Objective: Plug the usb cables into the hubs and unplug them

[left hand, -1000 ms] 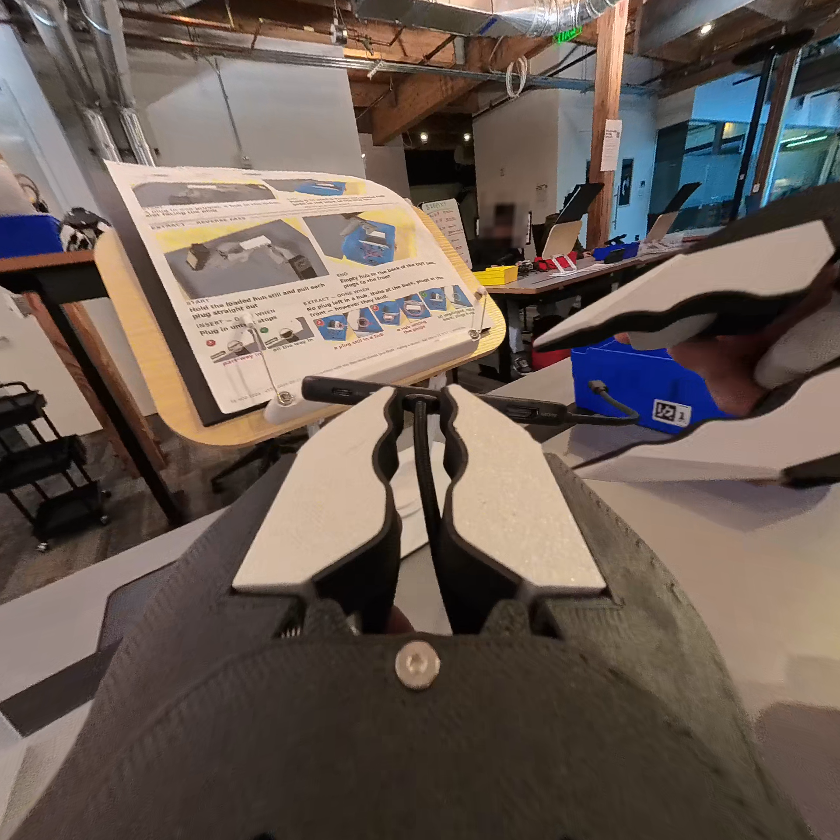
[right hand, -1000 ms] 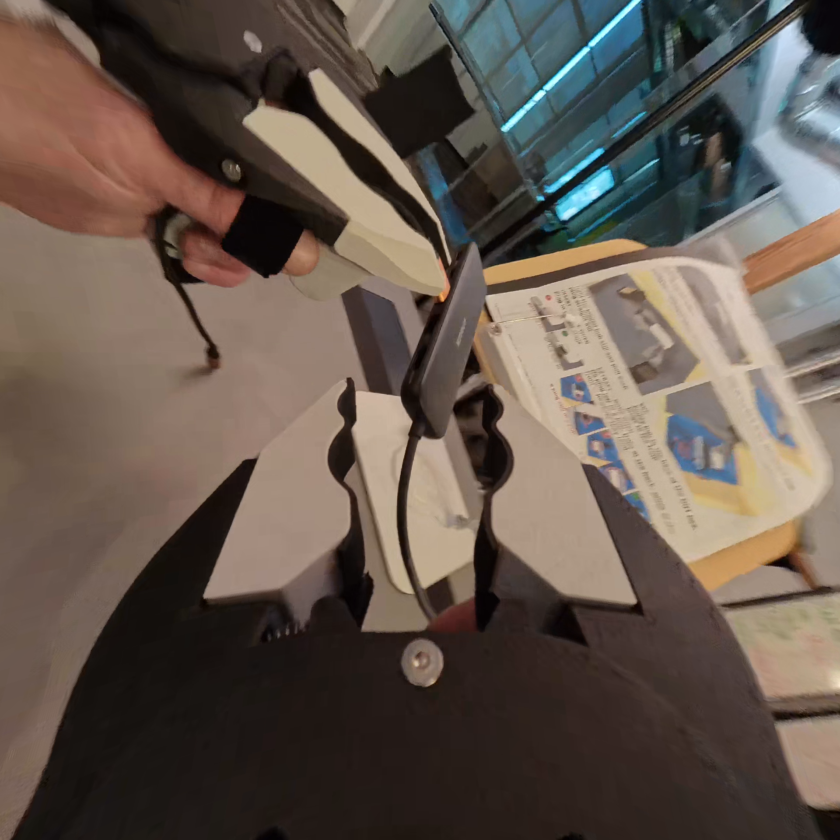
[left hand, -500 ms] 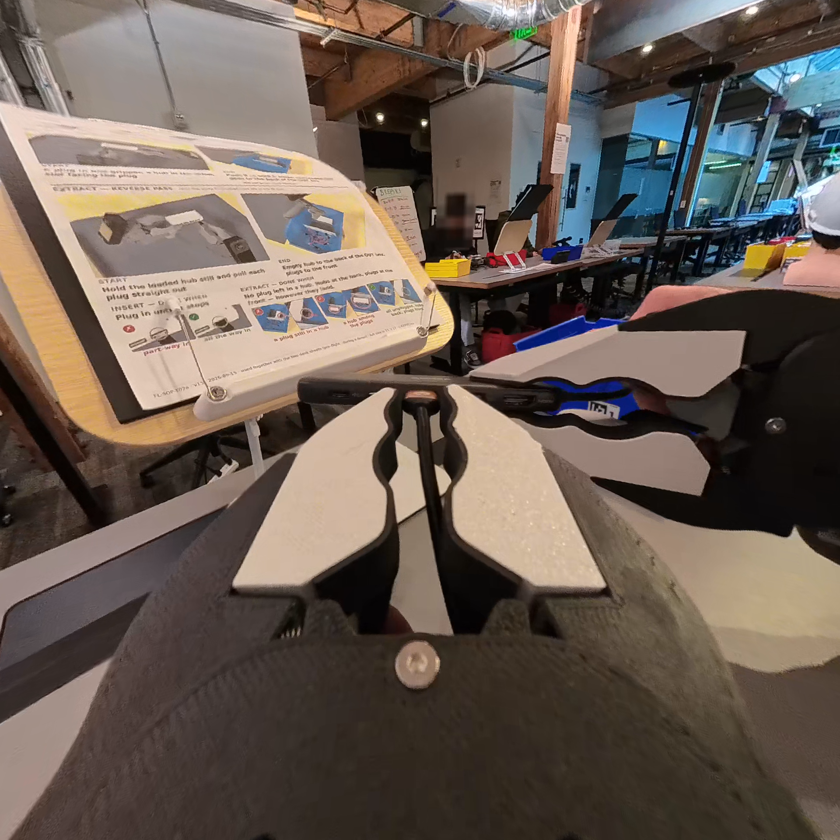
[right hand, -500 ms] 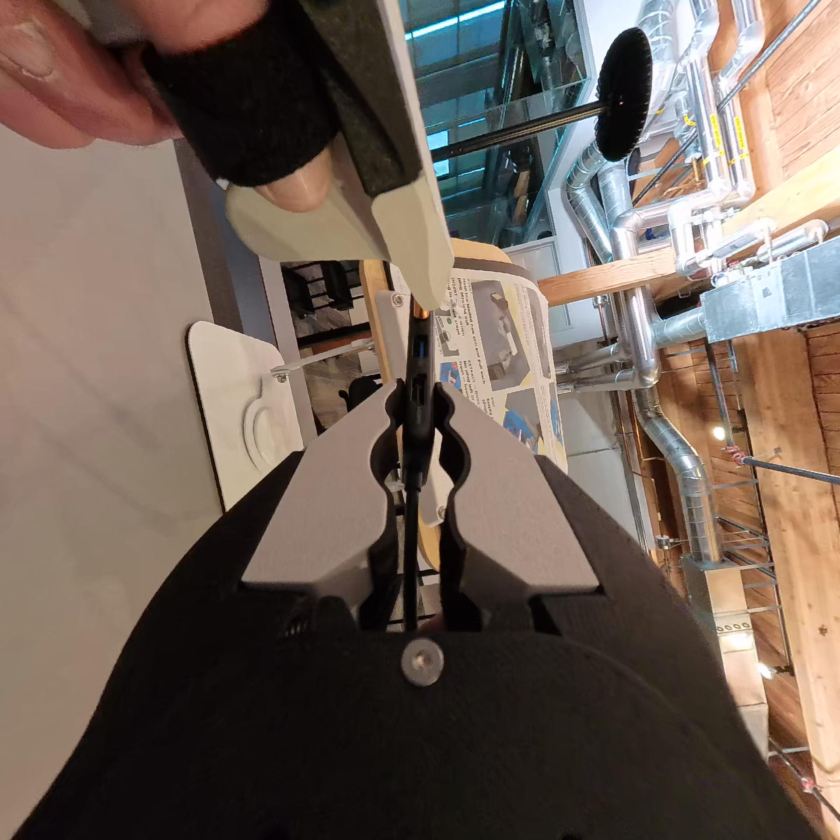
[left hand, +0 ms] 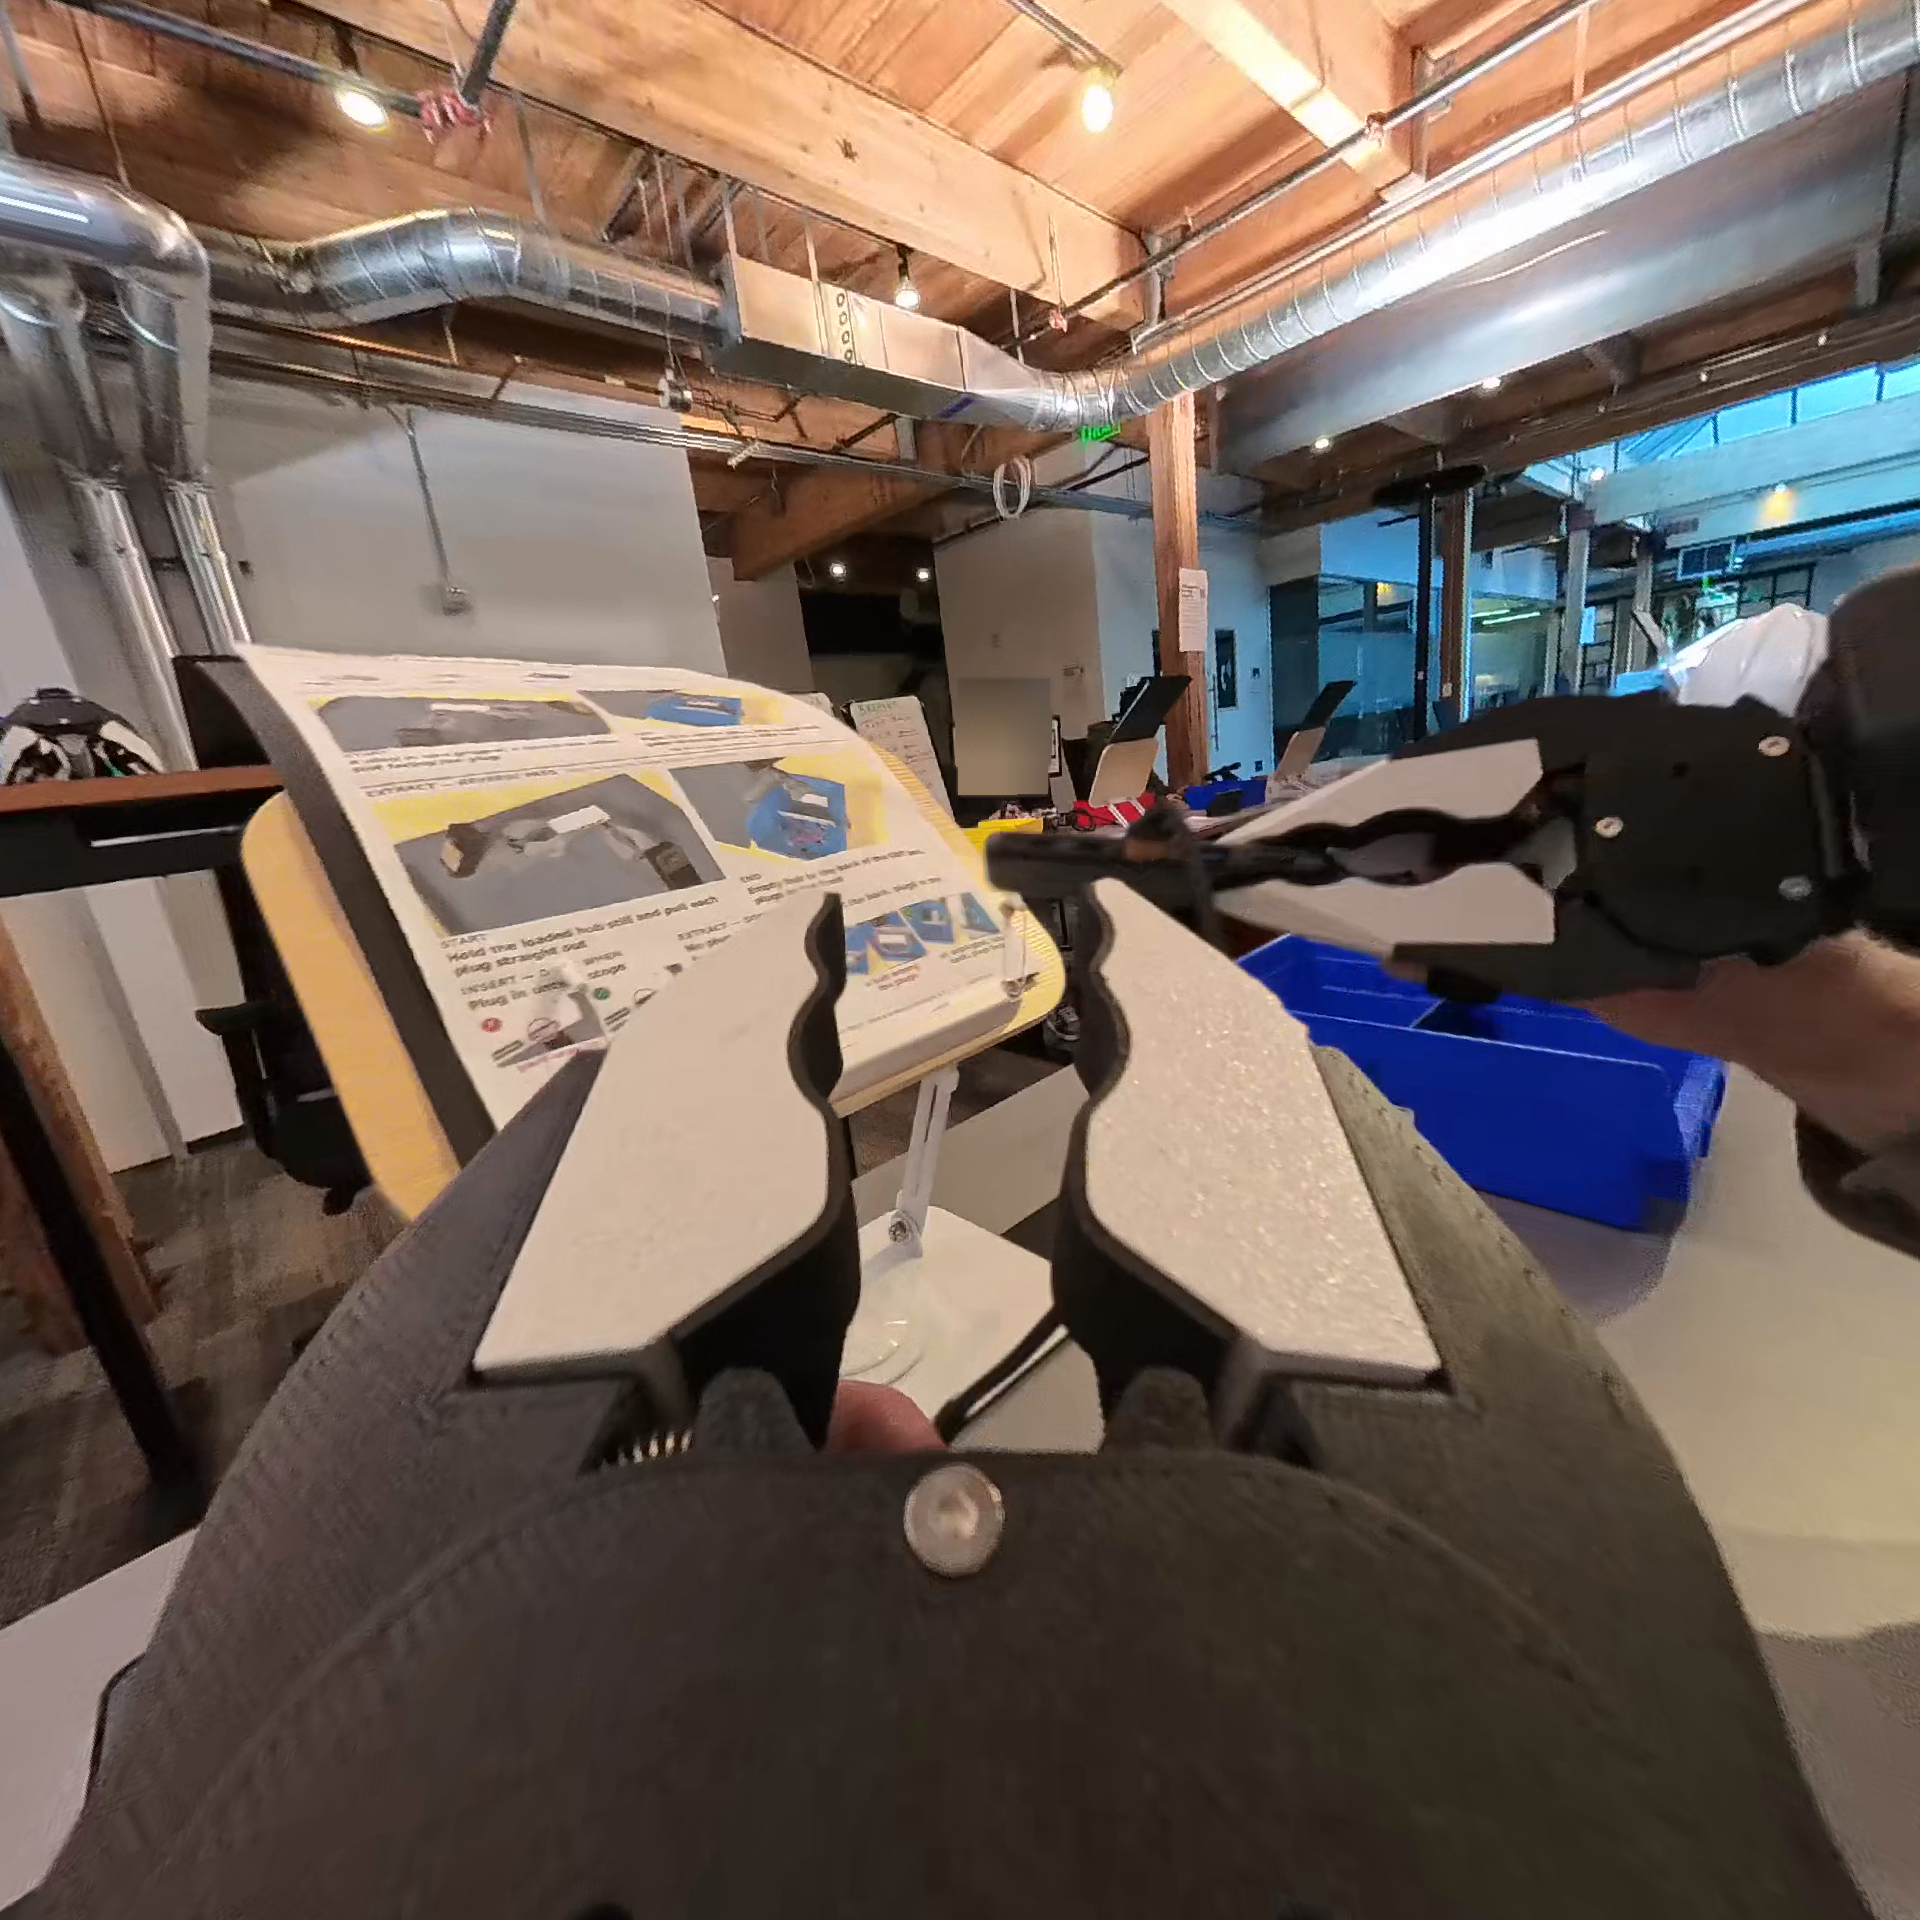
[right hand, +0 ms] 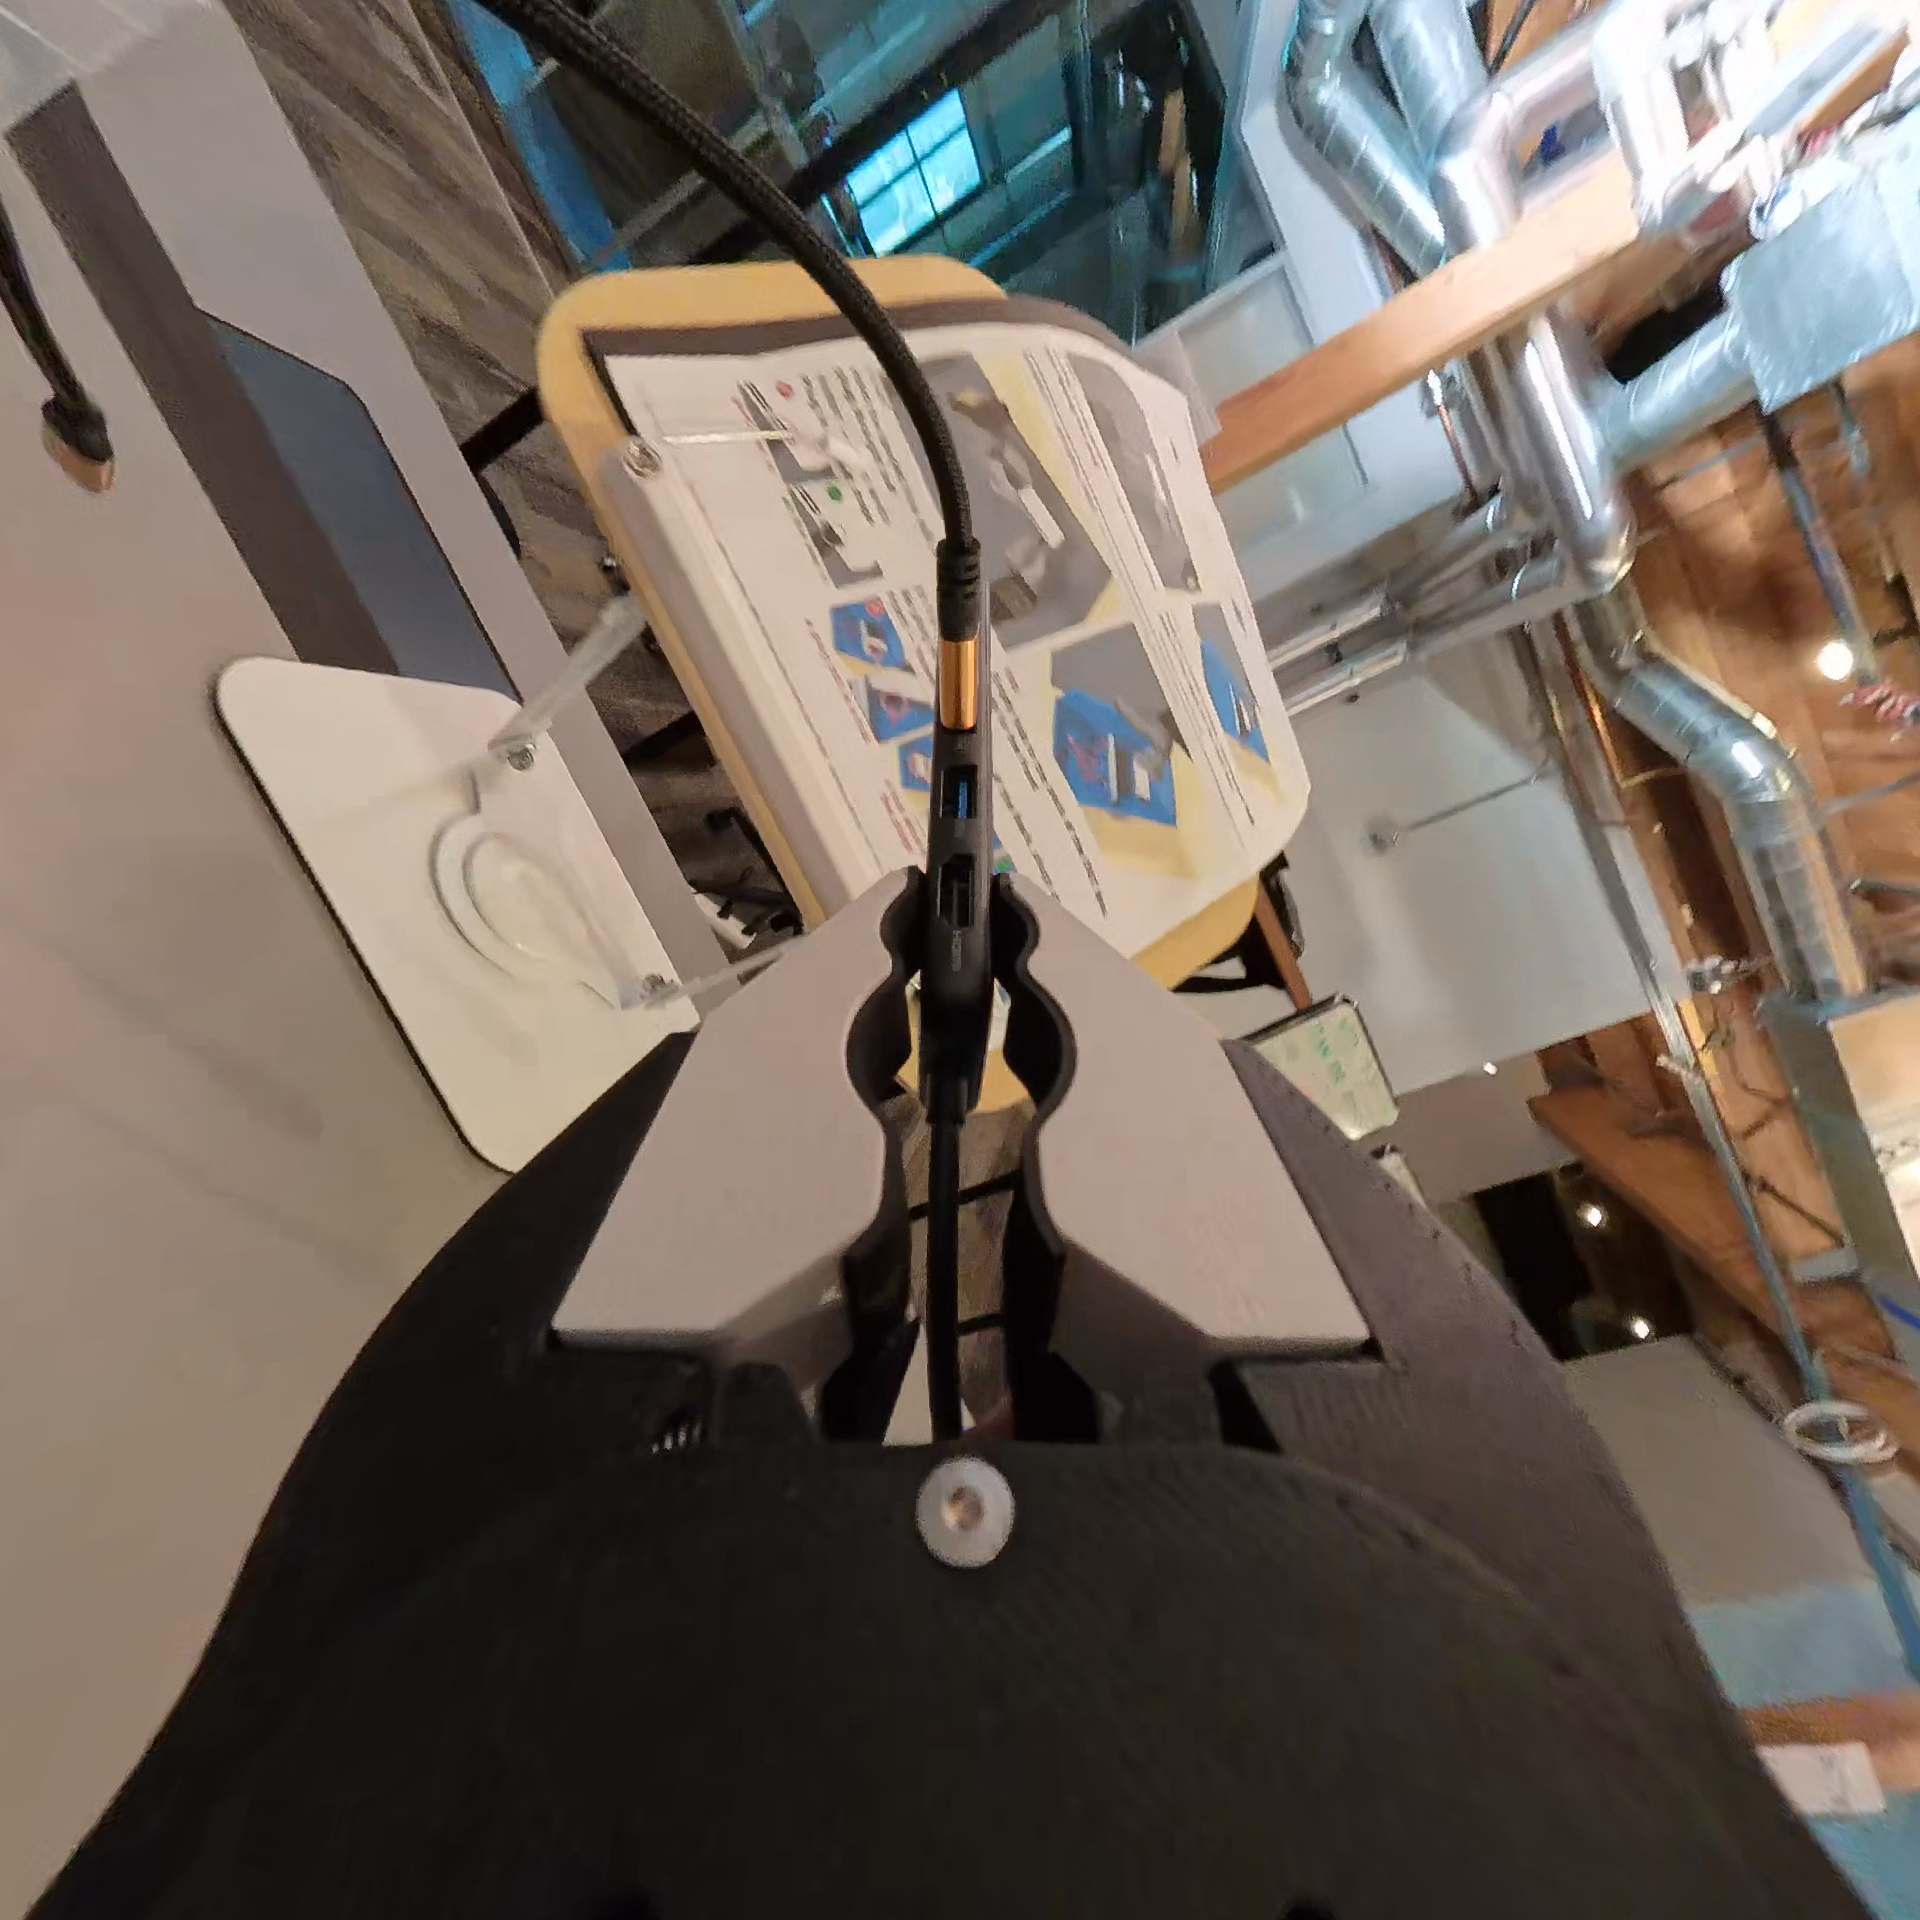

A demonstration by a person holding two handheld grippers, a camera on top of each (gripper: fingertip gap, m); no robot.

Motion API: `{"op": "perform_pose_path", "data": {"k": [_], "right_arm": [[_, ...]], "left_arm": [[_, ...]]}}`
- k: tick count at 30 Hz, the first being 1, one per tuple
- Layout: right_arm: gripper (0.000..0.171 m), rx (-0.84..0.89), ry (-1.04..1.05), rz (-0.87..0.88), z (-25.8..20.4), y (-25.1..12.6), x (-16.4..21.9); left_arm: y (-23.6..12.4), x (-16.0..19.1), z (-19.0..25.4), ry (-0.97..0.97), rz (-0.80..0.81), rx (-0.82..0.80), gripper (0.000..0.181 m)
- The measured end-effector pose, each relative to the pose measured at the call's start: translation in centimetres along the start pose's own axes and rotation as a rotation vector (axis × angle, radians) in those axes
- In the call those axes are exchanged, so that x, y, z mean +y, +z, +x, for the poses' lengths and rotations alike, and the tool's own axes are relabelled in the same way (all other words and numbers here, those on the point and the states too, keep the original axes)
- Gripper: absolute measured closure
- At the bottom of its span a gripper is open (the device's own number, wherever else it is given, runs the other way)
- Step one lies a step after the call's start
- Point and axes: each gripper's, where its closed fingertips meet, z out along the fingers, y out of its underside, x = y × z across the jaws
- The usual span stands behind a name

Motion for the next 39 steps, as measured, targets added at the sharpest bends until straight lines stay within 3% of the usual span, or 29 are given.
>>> {"op": "perform_pose_path", "data": {"k": [9, 14, 21, 25, 28, 33, 39], "right_arm": [[0.162, -0.034, 0.146, -0.153, 7.0, -2.5, 5.8], [0.162, -0.046, 0.149, -0.327, 12.7, -5.0, 12.0], [0.162, 0.054, -0.147, -0.737, 20.8, -10.3, 23.8], [0.162, 0.056, -0.392, -0.887, 23.1, -11.3, 27.5], [0.162, -0.027, -0.558, -0.927, 21.6, -9.9, 29.6], [0.162, -0.269, -0.734, -0.921, 15.5, -6.7, 33.2], [0.161, -0.52, -0.675, -0.813, 9.2, -4.2, 34.9]], "left_arm": [[0.4, 4.6, -2.0, 0.047, -0.134, -0.07, 0.158], [0.7, 7.0, -1.8, 0.066, -0.213, -0.061, 0.159], [0.8, 8.6, -2.0, 0.073, -0.265, -0.059, 0.16], [1.0, 9.5, -1.9, 0.075, -0.289, -0.055, 0.16], [1.1, 10.1, -1.6, 0.082, -0.305, -0.048, 0.161], [1.1, 10.4, -1.3, 0.111, -0.319, -0.039, 0.161], [1.1, 11.1, -1.3, 0.112, -0.337, -0.032, 0.161]]}}
